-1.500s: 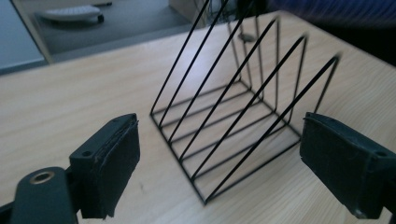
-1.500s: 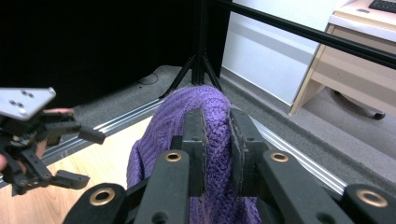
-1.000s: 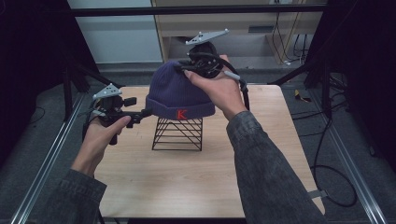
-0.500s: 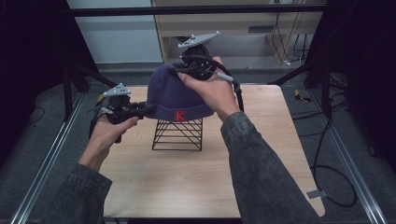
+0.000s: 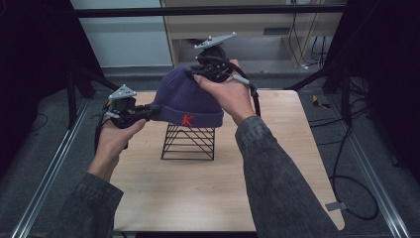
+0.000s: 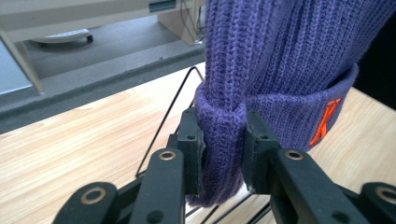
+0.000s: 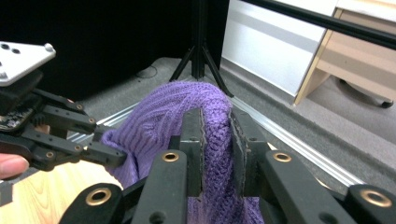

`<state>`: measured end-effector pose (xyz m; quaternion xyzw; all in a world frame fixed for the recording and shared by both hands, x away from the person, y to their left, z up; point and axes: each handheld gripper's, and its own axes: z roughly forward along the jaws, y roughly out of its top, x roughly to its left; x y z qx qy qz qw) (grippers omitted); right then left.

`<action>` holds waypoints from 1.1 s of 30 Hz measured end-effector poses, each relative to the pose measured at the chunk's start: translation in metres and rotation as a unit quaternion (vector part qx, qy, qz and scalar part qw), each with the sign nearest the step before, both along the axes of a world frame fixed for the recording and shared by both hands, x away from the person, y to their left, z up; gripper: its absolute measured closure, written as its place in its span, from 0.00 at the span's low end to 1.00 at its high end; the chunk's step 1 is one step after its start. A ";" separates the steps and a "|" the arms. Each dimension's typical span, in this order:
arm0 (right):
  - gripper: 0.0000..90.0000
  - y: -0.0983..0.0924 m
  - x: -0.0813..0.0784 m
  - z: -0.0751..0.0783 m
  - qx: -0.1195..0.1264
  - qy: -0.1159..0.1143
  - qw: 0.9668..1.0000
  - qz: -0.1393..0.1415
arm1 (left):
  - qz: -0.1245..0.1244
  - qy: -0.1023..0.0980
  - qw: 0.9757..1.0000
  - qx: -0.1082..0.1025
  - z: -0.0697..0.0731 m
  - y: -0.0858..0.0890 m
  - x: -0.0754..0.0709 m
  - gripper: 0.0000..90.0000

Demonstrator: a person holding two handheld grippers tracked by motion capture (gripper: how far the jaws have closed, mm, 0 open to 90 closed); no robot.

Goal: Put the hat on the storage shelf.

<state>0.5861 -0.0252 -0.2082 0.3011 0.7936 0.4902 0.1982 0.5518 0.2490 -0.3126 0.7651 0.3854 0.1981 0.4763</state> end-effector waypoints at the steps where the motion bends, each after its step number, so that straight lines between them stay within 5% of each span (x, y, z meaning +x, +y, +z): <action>1: 0.85 0.000 0.001 -0.002 -0.002 0.002 1.000 0.001 | 0.001 0.002 1.000 0.001 -0.003 0.000 0.001 0.80; 33: 0.85 0.006 -0.021 -0.032 -0.040 0.022 0.998 0.034 | -0.006 0.012 1.000 0.012 -0.037 0.009 -0.011 0.80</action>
